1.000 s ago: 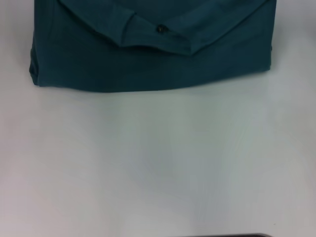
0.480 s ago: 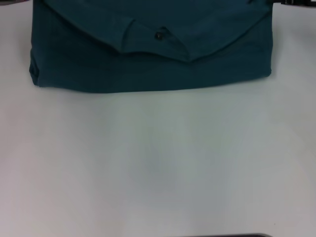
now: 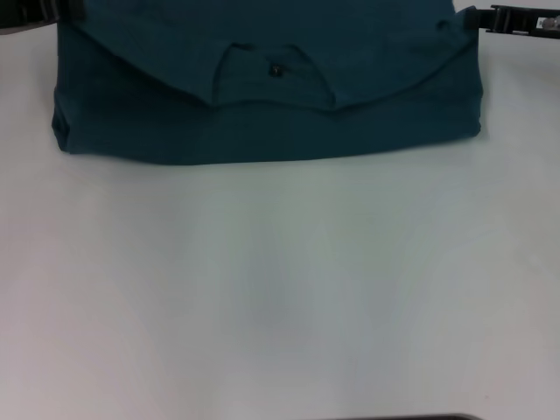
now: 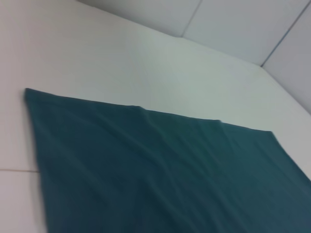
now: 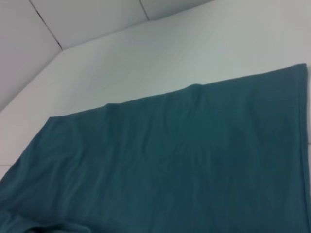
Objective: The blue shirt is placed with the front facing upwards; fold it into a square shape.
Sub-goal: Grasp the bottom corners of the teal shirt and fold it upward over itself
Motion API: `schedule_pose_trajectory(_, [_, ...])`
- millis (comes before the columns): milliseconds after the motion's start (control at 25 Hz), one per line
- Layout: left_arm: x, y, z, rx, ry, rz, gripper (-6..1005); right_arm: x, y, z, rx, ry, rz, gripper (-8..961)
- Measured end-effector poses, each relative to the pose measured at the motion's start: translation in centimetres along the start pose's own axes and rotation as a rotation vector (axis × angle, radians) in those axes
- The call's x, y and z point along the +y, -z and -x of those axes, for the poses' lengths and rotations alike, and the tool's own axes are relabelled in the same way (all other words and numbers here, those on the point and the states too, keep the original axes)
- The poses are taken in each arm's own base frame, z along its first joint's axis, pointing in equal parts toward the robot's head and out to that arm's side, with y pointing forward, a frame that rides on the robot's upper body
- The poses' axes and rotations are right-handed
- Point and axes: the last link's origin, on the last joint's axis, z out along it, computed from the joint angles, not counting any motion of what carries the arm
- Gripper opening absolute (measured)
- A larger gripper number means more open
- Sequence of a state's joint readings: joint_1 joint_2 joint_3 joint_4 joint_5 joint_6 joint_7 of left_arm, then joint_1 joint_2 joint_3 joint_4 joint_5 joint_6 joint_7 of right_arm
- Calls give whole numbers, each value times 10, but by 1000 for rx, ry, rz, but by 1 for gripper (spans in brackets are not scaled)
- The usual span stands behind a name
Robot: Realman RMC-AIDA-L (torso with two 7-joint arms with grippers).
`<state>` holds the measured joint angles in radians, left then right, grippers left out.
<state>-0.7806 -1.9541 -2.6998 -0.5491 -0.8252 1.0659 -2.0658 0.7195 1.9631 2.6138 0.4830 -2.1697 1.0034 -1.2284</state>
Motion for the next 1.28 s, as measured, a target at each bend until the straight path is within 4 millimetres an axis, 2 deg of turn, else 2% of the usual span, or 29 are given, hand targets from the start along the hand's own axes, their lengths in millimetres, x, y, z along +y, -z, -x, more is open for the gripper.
schedule_pose_trajectory(200, [-7,-1,8,4,9,-34,29,-2,-2,-7,5,-5,-18,9])
schedule_pose_trajectory(480, [-7,-5,16,1,14,-44,28,-2,-6,-14,10,-11,-31,14])
schedule_pose_trajectory(960, [-11,-3,23,26,38,-76,50,-5,-8,-14,3,-5,-64,22])
schedule_pose_trajectory(1080, [-11,0,21,45,43,-83,148,-6,-7,-10,-5,5,-70,224])
schedule_pose_trajectory(1280, [-9,9,14,79,40,-83,326,-10,-1,-1,-30,21,-82,440])
